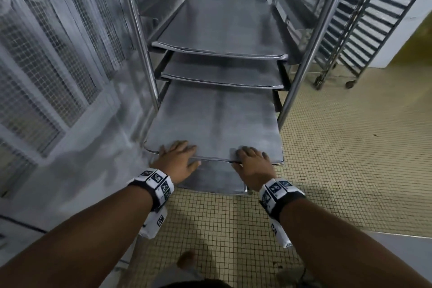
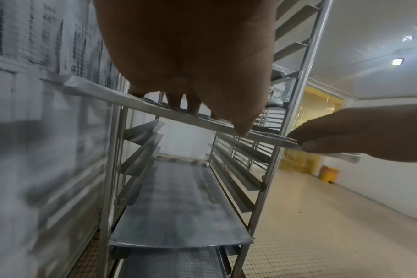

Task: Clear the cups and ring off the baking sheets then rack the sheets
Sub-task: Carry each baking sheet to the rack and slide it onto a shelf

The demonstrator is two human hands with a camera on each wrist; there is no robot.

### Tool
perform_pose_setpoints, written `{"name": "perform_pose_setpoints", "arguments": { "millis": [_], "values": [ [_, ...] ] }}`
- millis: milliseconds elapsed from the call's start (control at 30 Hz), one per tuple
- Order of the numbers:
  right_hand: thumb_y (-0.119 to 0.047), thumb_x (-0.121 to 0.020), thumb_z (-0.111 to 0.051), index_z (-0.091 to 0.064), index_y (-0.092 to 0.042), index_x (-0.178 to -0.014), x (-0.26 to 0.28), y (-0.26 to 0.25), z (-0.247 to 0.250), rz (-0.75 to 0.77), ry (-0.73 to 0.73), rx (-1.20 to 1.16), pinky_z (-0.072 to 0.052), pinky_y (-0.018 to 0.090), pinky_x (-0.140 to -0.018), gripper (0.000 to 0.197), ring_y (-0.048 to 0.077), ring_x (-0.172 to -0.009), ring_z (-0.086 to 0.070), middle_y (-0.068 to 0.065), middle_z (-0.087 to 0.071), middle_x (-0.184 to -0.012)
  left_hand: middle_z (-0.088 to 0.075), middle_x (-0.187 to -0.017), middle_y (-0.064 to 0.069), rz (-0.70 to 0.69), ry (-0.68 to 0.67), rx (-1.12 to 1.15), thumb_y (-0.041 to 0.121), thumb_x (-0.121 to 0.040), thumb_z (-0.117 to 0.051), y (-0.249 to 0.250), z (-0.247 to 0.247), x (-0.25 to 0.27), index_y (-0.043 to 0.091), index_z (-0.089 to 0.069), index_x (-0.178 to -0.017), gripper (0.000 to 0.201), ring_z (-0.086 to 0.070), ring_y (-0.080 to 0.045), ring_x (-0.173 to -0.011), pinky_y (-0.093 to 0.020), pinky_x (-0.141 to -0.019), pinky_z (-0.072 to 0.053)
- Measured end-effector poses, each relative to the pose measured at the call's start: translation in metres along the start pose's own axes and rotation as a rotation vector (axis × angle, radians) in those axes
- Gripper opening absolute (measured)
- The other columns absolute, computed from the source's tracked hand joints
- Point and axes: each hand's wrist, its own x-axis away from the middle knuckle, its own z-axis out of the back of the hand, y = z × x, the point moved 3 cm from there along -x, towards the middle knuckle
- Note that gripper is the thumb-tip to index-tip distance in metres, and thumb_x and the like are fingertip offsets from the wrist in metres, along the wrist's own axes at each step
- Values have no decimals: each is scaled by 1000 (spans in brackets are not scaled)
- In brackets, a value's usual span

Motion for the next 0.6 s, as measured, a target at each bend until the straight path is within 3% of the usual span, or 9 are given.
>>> {"name": "perform_pose_setpoints", "arguments": {
  "millis": [100, 167, 333, 500, 600],
  "values": [
    [-48, -102, -35, -39, -18, -144, -1, -2, -4, 15, 0, 12, -32, 47, -115, 52, 25, -140, -35, 4, -38, -154, -21, -164, 3, -17, -9, -51, 57, -100, -37, 7, -3, -2, 31, -34, -152, 58, -13, -20, -152, -61, -119, -12],
    [-49, -102, -34, -37, -19, -144, -1, -4, -7, 29, -5, 13, -32, 47, -115, 52, 26, -141, -33, 5, -36, -155, -20, -164, 3, -28, 1, -79, 57, -101, -33, 7, -6, -4, 31, -32, -153, 58, -12, -21, -152, -59, -119, -15],
    [-49, -103, -33, -36, -24, -145, -2, -5, -10, 56, 2, -3, -25, 47, -118, 49, 25, -145, -26, 4, -31, -157, -16, -167, 7, -58, 18, -129, 69, -82, 7, -2, -15, -5, 38, -27, -155, 86, -9, -19, -154, -50, -119, -15],
    [-48, -104, -33, -38, -31, -141, -11, 0, -5, 69, 33, -24, -21, 44, -118, 42, 24, -146, -25, 0, -32, -156, -14, -167, 9, -67, 25, -142, 69, -82, 9, -7, -14, -22, 42, -26, -155, 86, -8, -19, -155, -49, -119, -13],
    [-48, -104, -33, -41, -33, -138, -26, 1, -3, 36, 53, -38, -20, 43, -119, 38, 23, -147, -25, -3, -33, -155, -16, -167, 10, -77, 26, -157, 68, -92, -1, -11, -9, -40, 43, -25, -155, 72, -9, -20, -155, -48, -119, -15]
  ]
}}
